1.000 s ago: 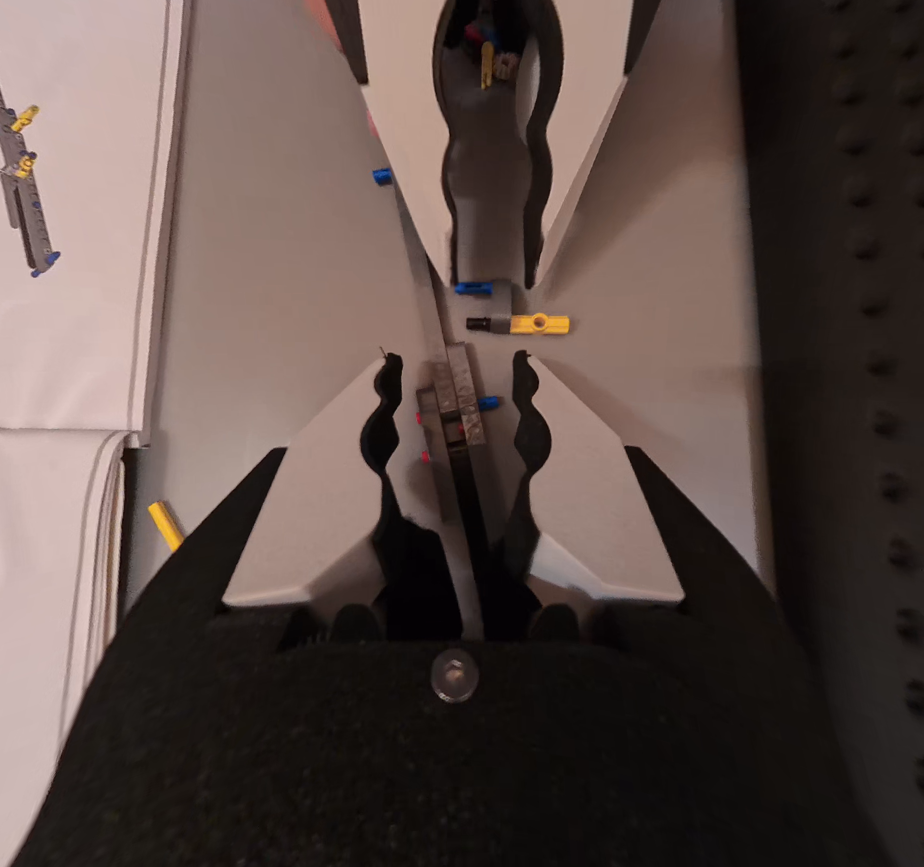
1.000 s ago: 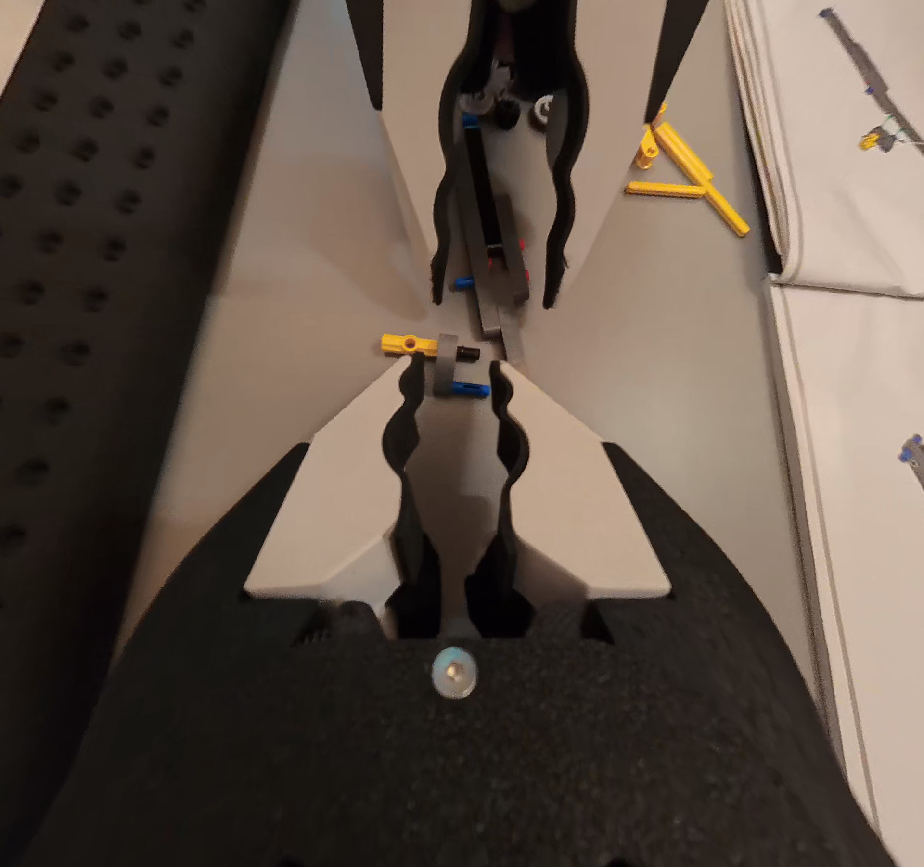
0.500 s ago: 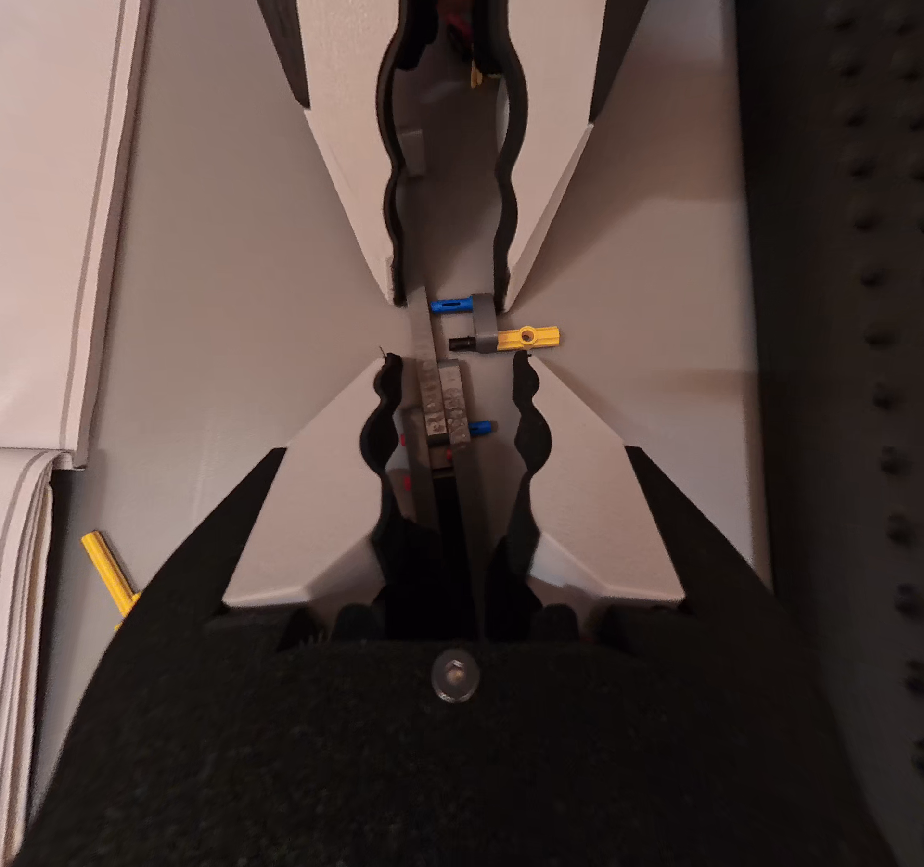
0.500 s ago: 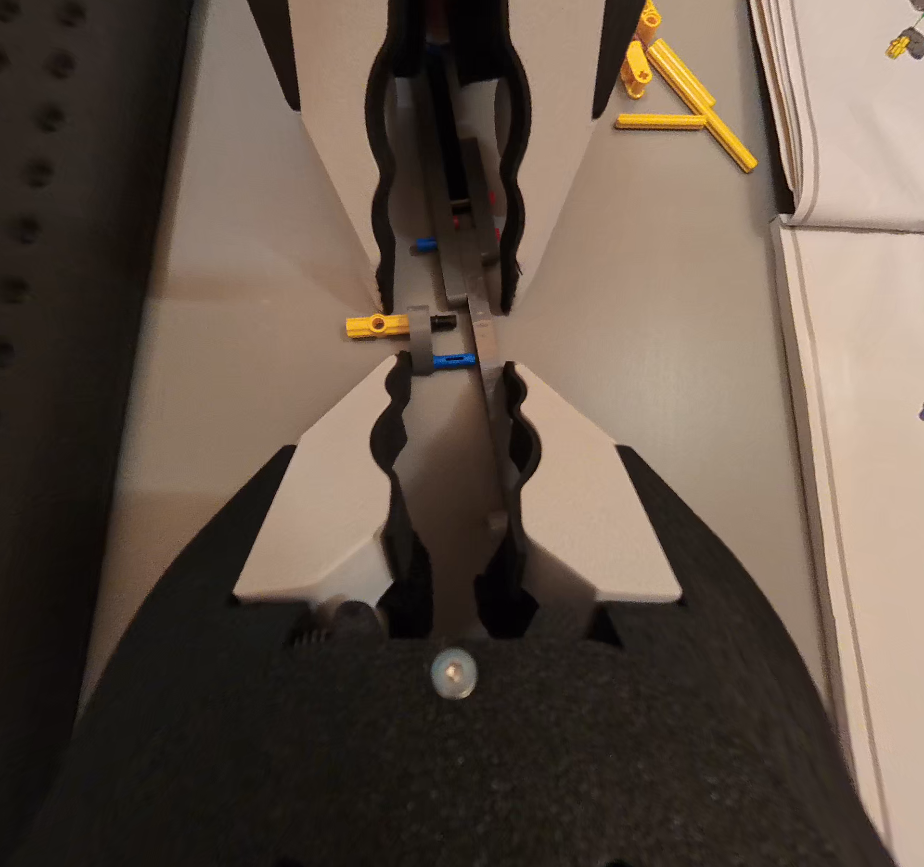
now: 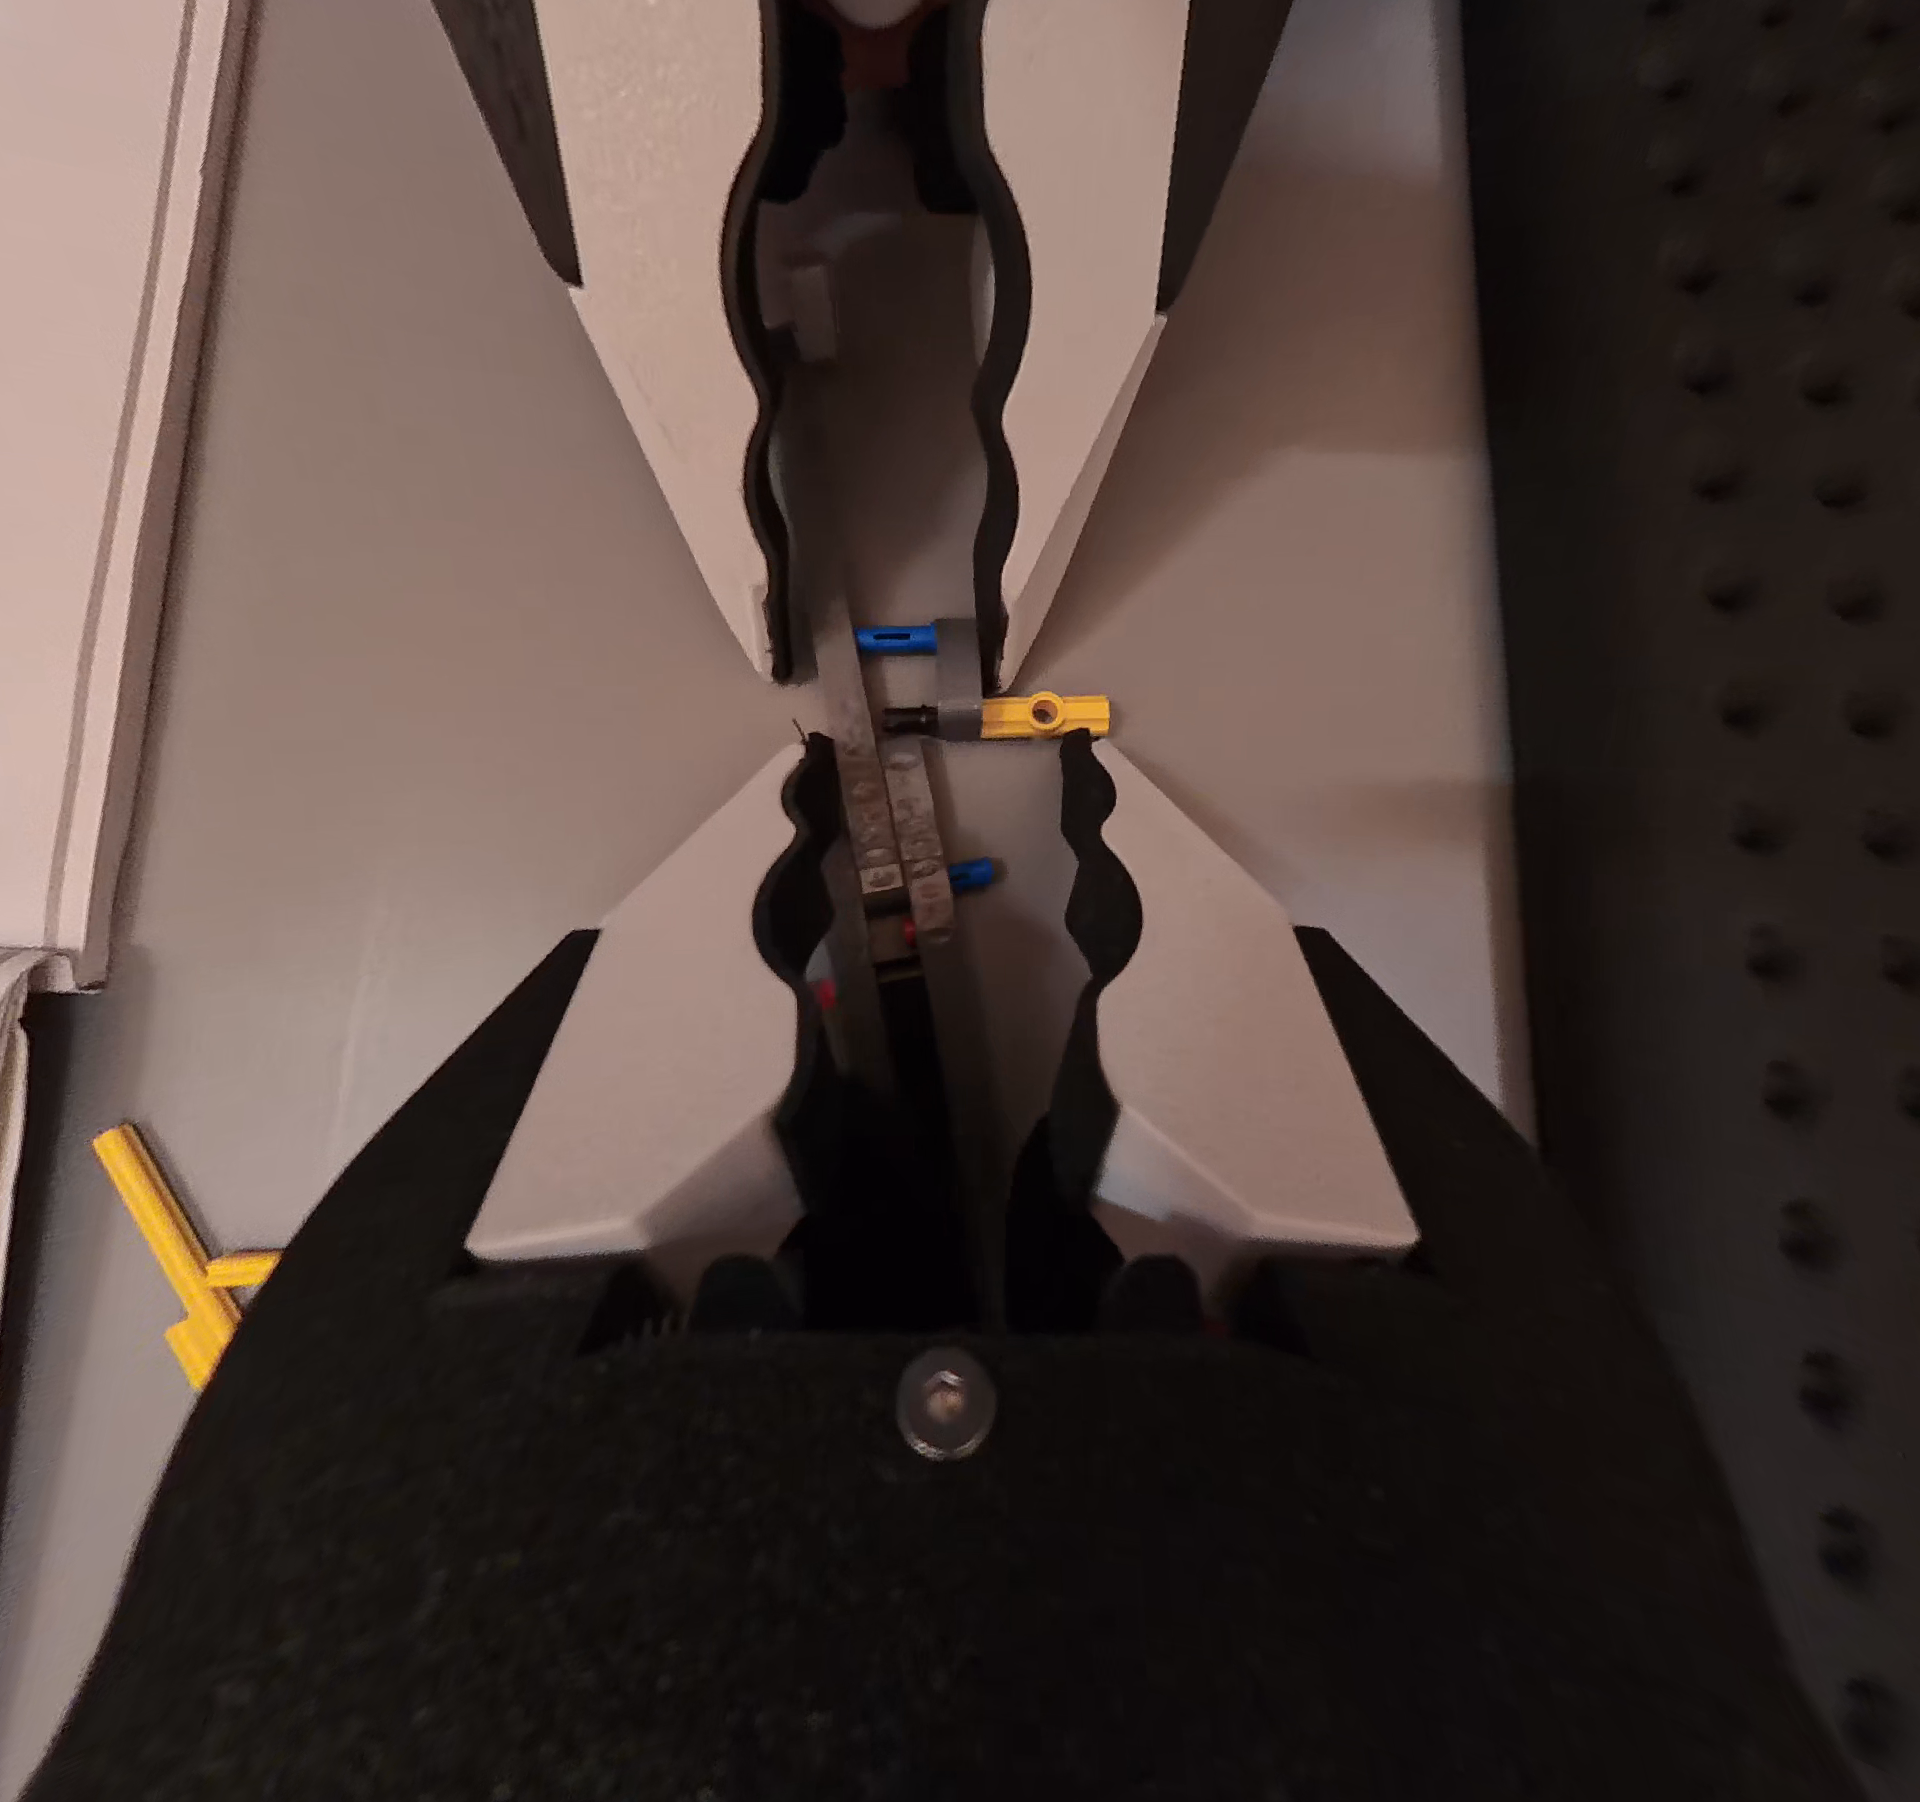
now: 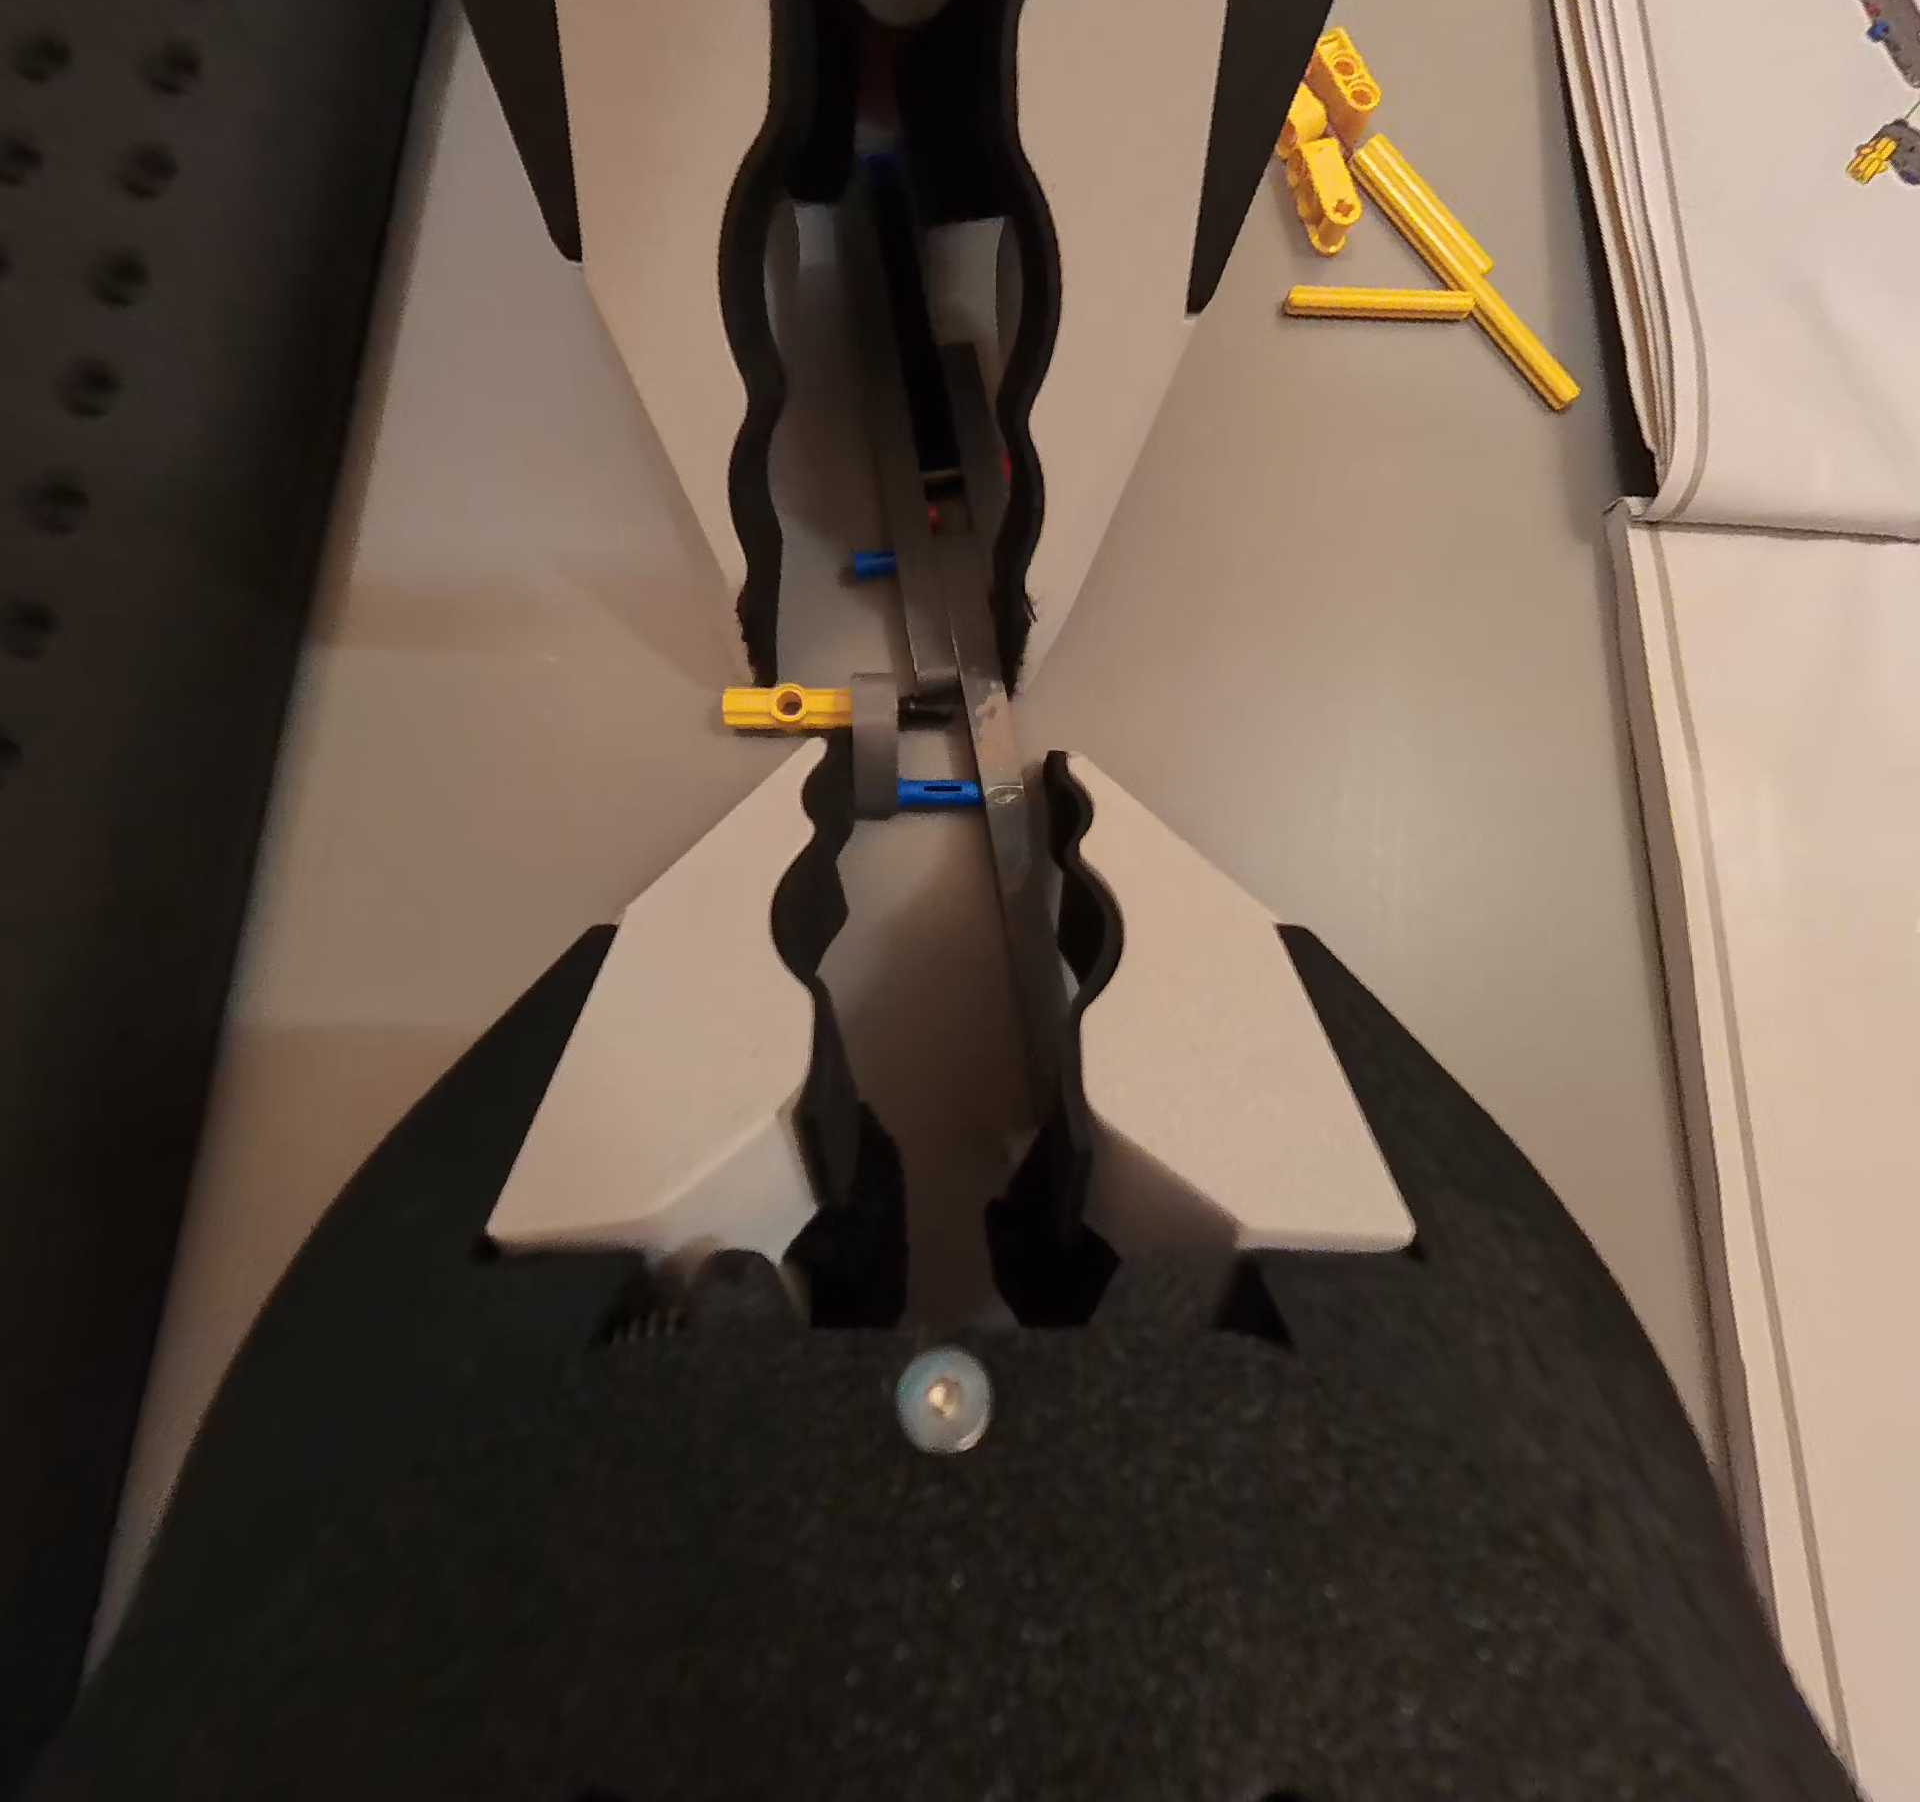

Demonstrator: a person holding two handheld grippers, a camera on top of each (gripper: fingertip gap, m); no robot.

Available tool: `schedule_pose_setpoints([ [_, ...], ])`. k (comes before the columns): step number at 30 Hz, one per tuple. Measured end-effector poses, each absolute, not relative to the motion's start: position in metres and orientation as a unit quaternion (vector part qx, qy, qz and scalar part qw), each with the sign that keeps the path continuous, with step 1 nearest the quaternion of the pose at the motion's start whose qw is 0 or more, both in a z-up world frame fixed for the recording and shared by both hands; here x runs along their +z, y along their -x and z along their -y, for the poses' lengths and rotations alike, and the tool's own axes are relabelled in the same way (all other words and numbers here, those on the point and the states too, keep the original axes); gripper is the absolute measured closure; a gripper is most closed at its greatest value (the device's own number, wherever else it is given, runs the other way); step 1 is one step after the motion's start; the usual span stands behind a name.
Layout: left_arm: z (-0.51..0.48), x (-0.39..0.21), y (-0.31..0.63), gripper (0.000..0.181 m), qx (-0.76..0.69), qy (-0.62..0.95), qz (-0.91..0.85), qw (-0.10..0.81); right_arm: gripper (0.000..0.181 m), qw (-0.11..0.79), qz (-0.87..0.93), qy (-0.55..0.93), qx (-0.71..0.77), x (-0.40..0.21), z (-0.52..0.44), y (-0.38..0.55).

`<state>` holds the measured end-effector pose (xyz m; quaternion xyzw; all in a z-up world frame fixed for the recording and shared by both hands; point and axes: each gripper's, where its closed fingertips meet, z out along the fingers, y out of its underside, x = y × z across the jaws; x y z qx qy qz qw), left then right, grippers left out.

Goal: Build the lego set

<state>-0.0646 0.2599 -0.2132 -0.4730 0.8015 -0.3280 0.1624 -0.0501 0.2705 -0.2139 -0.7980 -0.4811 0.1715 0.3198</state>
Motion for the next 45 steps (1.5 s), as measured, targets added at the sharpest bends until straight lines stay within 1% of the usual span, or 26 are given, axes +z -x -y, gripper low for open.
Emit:
schedule_pose_setpoints([
  [4,-0.261,-0.213,0.065,0.141,-0.333,0.474,-0.8,0.158,0.142,0.323,0.485,0.795,0.168,-0.214,-0.269,0.049],
  [8,-0.266,-0.207,0.061,0.143,-0.333,0.47,-0.796,0.185,0.141,0.326,0.481,0.797,0.164,-0.213,-0.267,0.045],
  [12,-0.258,-0.195,0.056,0.153,-0.343,0.445,-0.799,0.215,0.142,0.325,0.475,0.8,0.169,-0.214,-0.267,0.044],
  [16,-0.255,-0.204,0.057,0.156,-0.318,0.449,-0.809,0.207,0.147,0.326,0.475,0.8,0.169,-0.214,-0.267,0.044],
  [19,-0.252,-0.207,0.057,0.166,-0.314,0.456,-0.807,0.206,0.148,0.329,0.474,0.799,0.172,-0.214,-0.267,0.044],
  [26,-0.252,-0.207,0.056,0.167,-0.308,0.477,-0.793,0.222,0.15,0.336,0.488,0.787,0.171,-0.214,-0.266,0.043],
  [30,-0.25,-0.206,0.058,0.167,-0.311,0.458,-0.804,0.217,0.151,0.343,0.493,0.781,0.171,-0.213,-0.266,0.044],
  [32,-0.249,-0.206,0.059,0.167,-0.309,0.442,-0.814,0.215,0.15,0.333,0.493,0.785,0.172,-0.213,-0.265,0.044],
  [33,-0.249,-0.206,0.059,0.167,-0.311,0.436,-0.818,0.21,0.15,0.327,0.494,0.786,0.174,-0.213,-0.264,0.045],
  [35,-0.249,-0.207,0.06,0.167,-0.317,0.426,-0.824,0.198,0.14,0.322,0.488,0.792,0.175,-0.214,-0.265,0.046],
  [37,-0.248,-0.207,0.062,0.167,-0.324,0.418,-0.829,0.184,0.139,0.312,0.484,0.798,0.179,-0.214,-0.265,0.047],
  [40,-0.249,-0.207,0.062,0.169,-0.331,0.415,-0.83,0.172,0.145,0.312,0.483,0.798,0.179,-0.213,-0.265,0.048],
  [41,-0.25,-0.207,0.062,0.174,-0.33,0.414,-0.831,0.172,0.146,0.312,0.483,0.798,0.181,-0.213,-0.265,0.048],
  [43,-0.253,-0.207,0.061,0.174,-0.325,0.408,-0.835,0.174,0.149,0.314,0.481,0.798,0.18,-0.213,-0.265,0.049],
  [45,-0.253,-0.207,0.062,0.174,-0.323,0.401,-0.84,0.172,0.15,0.319,0.482,0.796,0.181,-0.213,-0.266,0.049],
])
